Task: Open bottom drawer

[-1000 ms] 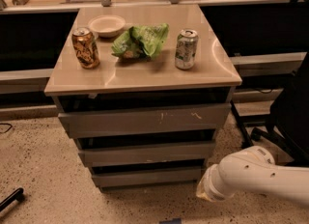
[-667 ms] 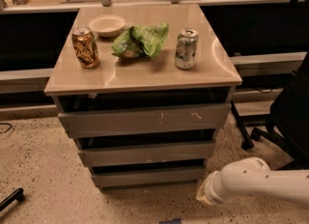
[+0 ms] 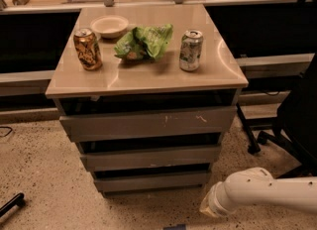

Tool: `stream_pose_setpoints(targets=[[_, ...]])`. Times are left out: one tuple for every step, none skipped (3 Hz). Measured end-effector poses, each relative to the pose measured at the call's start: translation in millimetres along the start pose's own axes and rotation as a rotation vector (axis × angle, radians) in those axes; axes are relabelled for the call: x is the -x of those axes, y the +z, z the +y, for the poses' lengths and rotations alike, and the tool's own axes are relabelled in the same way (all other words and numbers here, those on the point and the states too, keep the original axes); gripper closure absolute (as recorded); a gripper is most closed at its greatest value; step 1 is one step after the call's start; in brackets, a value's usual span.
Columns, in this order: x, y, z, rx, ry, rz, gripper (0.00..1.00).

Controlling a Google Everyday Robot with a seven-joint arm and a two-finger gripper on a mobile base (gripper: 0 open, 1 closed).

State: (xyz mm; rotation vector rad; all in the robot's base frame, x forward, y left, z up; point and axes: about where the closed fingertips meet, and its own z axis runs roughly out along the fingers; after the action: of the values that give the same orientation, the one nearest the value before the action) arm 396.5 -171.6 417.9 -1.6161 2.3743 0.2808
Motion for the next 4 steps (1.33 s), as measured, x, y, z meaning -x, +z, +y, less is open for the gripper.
stream_pose_setpoints(targets=[[-4.2, 5.2, -3.2, -0.025, -0.004, -0.013, 1.0], [-4.9, 29.3, -22.5, -0.068, -0.015, -0.083, 1.0], [10.8, 70.3, -39.0, -0.071, -0.045, -0.175, 1.0], [32.7, 114.5, -44.5, -0.008, -0.06, -0.282, 1.0]])
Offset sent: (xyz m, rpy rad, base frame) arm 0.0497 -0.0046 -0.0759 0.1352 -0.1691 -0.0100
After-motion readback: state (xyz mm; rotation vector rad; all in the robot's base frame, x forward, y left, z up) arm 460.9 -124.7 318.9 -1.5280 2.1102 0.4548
